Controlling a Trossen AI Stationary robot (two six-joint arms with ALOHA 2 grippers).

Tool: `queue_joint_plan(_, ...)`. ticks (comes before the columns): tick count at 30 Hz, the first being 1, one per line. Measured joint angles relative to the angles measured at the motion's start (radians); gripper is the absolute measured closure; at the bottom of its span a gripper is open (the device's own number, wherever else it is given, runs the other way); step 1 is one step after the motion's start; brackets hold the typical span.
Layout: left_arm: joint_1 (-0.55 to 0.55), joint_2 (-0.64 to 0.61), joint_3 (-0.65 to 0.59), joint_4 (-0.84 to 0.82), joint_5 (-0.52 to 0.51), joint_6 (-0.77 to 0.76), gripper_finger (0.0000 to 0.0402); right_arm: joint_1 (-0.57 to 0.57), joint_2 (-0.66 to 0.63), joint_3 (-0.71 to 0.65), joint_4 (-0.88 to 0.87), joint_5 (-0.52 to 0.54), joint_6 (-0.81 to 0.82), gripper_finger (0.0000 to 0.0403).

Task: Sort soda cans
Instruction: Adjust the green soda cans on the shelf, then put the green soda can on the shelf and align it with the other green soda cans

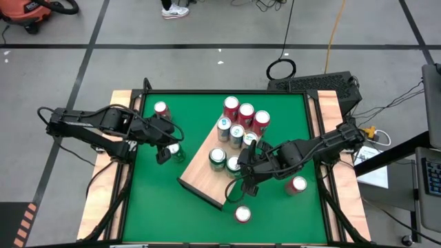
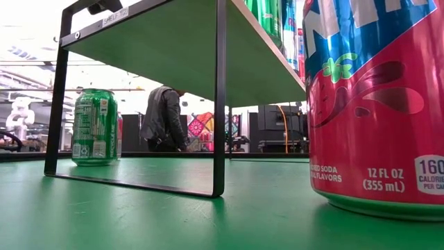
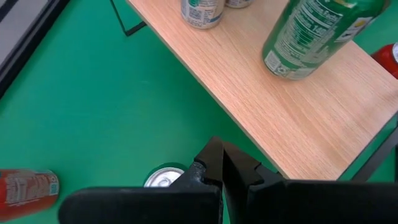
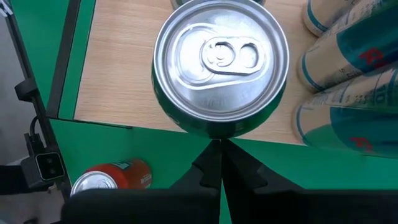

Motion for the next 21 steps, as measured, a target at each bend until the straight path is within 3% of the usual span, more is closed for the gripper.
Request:
queue_joint_plan(13, 0.003, 0.000, 0.000, -0.057, -0.039, -0.047, 0.0393, 0.034, -0.018, 0.000, 0.002, -0.051, 0.131, 0.0403)
queue_joint_plan(21, 0.037, 0.004, -0.001, -0.137, -0.019, -0.072, 0.0314, 0.091, -0.043, 0.000, 0.051, -0.050, 0.242, 0.0403)
